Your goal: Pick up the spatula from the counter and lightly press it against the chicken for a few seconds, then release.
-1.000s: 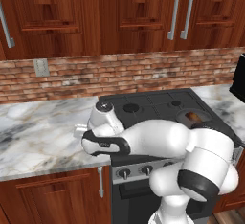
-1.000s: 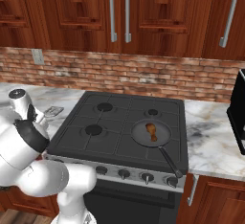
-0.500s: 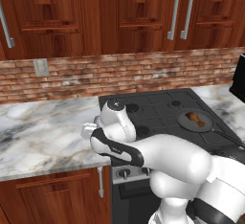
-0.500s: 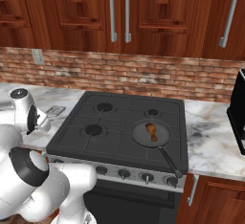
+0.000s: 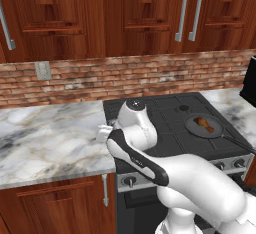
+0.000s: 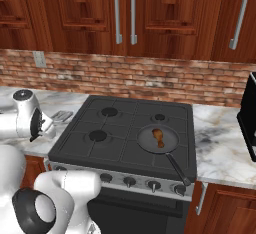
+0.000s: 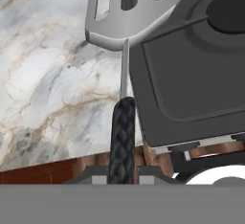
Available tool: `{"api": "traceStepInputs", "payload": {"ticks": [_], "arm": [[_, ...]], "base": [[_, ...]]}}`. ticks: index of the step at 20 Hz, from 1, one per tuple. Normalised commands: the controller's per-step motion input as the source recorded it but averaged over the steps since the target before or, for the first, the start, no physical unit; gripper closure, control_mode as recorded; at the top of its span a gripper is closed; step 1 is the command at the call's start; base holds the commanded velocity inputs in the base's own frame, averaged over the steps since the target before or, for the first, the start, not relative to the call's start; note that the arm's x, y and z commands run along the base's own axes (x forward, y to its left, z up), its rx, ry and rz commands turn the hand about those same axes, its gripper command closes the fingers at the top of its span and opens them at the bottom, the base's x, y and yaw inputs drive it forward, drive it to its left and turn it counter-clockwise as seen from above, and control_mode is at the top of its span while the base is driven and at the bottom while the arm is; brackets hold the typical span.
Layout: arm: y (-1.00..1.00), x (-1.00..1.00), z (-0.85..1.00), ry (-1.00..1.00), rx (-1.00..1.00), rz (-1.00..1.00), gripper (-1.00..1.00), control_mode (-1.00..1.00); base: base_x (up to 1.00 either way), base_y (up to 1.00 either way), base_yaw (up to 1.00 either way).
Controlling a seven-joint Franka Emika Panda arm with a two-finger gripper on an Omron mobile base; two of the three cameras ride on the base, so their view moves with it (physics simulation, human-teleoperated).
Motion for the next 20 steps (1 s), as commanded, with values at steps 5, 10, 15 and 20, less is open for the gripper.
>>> {"api": "traceStepInputs", "payload": {"ticks": [5,10,15,20], "arm": [[-0.40,-0.22,0.33,0.12,0.01,-0.03,1.00,-1.00],[-0.26,-0.14,0.15,0.08,0.00,-0.03,1.00,-1.00],[-0.12,-0.07,0.01,0.00,0.00,-0.03,1.00,-1.00],[-0.07,-0.02,0.00,0.00,0.00,-0.04,1.00,-1.00]], "base": [[0.00,0.00,0.00],[0.00,0.00,0.00],[0.00,0.00,0.00],[0.00,0.00,0.00]]}}
